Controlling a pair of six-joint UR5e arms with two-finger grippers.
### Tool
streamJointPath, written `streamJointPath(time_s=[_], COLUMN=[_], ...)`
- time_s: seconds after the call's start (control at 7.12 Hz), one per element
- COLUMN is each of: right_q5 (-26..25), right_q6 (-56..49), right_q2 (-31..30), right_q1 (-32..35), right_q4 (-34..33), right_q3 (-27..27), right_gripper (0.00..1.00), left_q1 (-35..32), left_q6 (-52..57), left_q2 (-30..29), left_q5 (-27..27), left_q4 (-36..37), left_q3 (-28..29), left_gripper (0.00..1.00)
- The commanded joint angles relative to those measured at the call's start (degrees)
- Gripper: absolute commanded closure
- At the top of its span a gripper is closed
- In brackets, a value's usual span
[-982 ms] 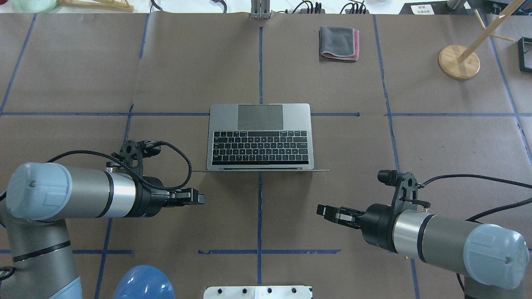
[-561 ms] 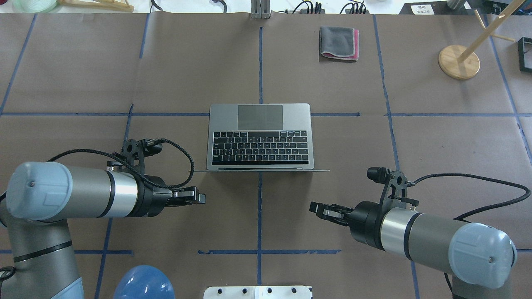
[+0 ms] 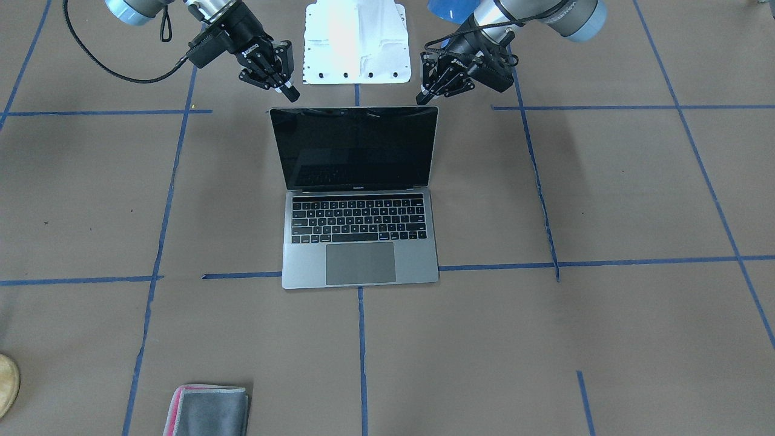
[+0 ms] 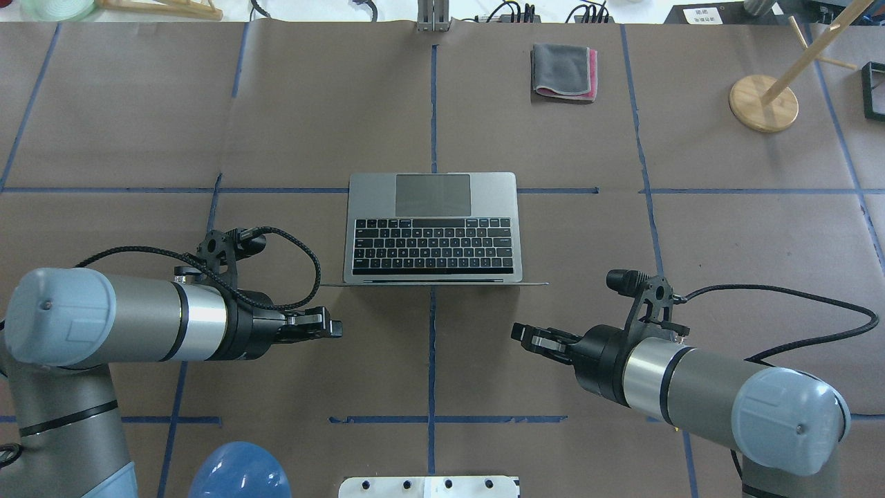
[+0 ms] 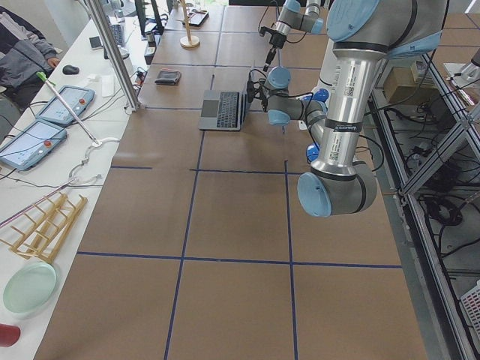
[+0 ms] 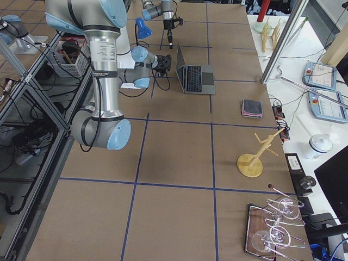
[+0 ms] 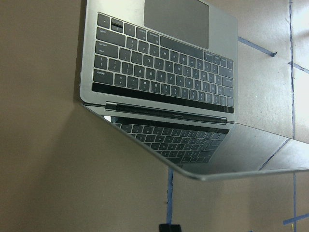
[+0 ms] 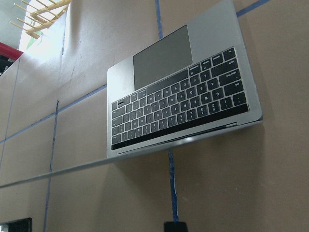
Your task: Close laptop
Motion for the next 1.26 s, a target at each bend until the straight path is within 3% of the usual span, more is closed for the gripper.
streamJointPath(time_s=[0.0,0.7,1.12], right_q5=[-0.3,0.2,0.3], right_q6=[0.0,-0.2,-0.3], right_q2=[1.9,3.2,6.2], right_q1=[1.6,4.9,7.0], right_q4=[-2.5,-4.3,-4.3], right_q3=[-0.2,-1.3,-4.8], right_gripper=[0.99,0.99,0.99], left_q1=[-0.3,-3.3,-5.4], left_q6=[0.0,0.0,0.0], left_q2=[0.0,-1.4,-4.3], left_q5=[0.8,0.9,0.8], left_q4=[0.0,1.5,5.3], left_q3=[0.1,0.7,1.2], left_gripper=[1.00,1.00,1.00])
